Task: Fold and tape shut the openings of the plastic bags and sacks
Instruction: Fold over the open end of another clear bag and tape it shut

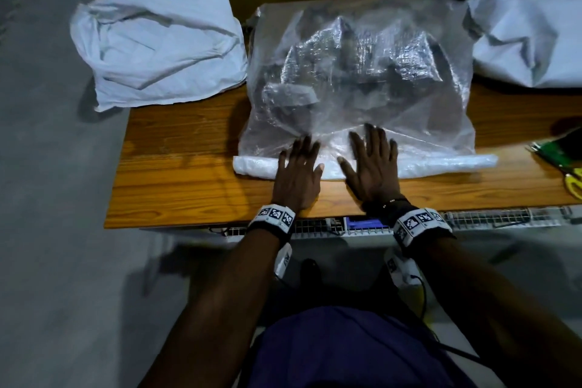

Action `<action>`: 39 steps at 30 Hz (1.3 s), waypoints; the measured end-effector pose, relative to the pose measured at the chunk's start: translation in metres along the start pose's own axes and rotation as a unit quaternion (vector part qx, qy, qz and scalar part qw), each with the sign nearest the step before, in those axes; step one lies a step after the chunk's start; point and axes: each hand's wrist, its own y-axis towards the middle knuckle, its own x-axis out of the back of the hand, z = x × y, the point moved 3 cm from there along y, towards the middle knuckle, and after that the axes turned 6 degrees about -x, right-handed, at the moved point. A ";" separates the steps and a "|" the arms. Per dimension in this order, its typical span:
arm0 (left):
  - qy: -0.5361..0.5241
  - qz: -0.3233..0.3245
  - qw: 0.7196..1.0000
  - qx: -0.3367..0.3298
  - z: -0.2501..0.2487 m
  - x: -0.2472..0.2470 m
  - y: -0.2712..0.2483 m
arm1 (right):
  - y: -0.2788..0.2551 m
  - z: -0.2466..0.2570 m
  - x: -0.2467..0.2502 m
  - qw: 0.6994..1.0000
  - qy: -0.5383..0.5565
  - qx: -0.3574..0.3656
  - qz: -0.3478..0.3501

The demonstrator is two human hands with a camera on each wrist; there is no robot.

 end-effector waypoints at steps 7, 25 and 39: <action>0.003 0.008 1.000 -0.005 0.003 -0.003 0.000 | -0.004 -0.095 0.031 1.000 -0.006 0.015 -0.002; -0.035 0.078 0.996 -0.024 -0.133 -0.035 0.042 | 0.009 -0.186 0.049 0.991 -0.021 0.130 0.026; 0.012 0.107 0.994 0.003 -0.138 -0.036 0.046 | 0.003 -0.176 0.040 0.985 0.014 0.167 0.039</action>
